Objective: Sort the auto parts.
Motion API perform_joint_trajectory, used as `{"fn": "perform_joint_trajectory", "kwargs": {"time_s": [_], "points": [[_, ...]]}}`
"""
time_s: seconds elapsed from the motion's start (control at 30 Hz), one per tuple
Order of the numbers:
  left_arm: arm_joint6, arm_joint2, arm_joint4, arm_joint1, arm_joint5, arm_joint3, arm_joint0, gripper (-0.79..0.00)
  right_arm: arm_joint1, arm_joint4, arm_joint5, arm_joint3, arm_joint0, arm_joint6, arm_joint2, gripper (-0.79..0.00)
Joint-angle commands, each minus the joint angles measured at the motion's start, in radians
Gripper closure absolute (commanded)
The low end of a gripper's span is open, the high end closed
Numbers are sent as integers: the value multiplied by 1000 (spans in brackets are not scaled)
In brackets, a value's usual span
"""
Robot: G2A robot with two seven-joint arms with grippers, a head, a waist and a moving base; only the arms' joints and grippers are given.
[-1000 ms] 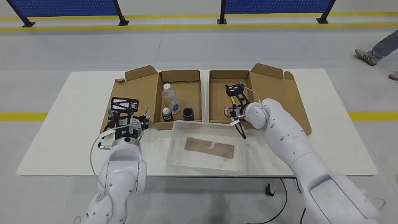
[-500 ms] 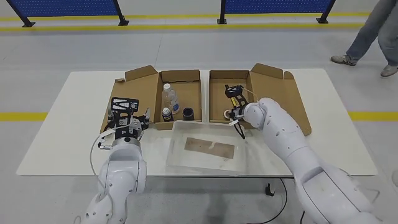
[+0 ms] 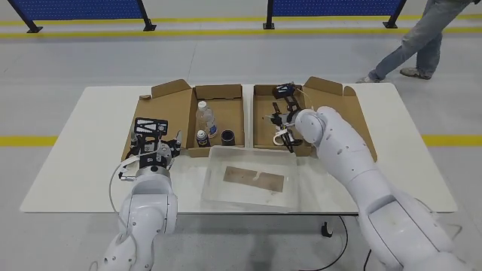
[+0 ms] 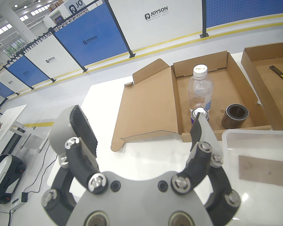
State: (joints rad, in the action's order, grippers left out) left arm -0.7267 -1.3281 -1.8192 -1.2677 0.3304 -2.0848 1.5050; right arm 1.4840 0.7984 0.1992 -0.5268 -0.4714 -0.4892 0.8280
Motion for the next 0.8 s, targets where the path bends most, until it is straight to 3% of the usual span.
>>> {"fn": "perform_joint_trajectory", "kwargs": {"time_s": [0.0,0.27,0.53,0.77], "points": [[0,0,0,0,0,0,0,-785,-13,1,-7,-58,-10,22,25,-785],[0,0,0,0,0,0,0,-785,-106,44,-61,-440,-173,9,203,-785],[0,0,0,0,0,0,0,-785,-190,88,-129,-999,-523,-105,462,-785],[0,0,0,0,0,0,0,-785,-222,100,-186,-1324,-795,-139,640,-785]]}}
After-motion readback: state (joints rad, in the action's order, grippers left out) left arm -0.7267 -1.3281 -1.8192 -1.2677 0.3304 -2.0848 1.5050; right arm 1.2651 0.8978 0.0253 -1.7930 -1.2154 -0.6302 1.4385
